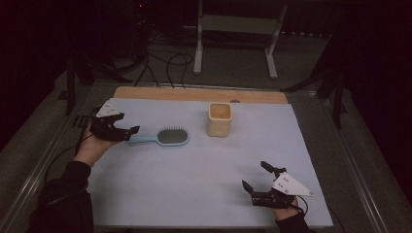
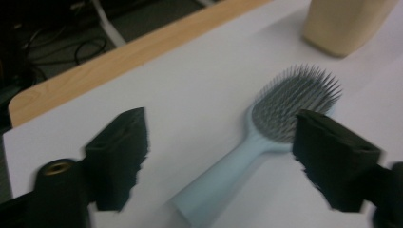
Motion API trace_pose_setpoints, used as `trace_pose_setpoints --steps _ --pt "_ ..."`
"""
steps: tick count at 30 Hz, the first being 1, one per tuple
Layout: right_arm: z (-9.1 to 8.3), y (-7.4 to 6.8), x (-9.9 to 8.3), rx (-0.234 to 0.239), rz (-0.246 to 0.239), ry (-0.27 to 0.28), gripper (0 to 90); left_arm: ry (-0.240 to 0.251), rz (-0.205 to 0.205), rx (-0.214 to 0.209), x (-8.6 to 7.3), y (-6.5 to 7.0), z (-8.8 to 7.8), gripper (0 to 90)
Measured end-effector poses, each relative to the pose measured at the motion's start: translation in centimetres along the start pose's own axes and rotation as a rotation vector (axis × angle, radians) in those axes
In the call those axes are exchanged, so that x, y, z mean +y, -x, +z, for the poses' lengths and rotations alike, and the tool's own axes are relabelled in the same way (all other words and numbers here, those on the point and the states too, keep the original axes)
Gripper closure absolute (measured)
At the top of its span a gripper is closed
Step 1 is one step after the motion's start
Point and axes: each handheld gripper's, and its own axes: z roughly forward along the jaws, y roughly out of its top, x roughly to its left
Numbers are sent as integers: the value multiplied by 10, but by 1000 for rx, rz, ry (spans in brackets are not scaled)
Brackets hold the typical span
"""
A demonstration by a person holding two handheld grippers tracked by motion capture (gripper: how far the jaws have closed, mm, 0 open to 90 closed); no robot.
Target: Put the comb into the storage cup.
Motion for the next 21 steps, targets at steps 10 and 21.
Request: trace_pose_setpoints --steps 10,21 --pt "1 0 -1 4 -1 -7 100 -56 -52 45 -12 -10 20 444" --pt "1 -1 0 1 -9 -8 101 -122 -52 86 -18 -13 33 884"
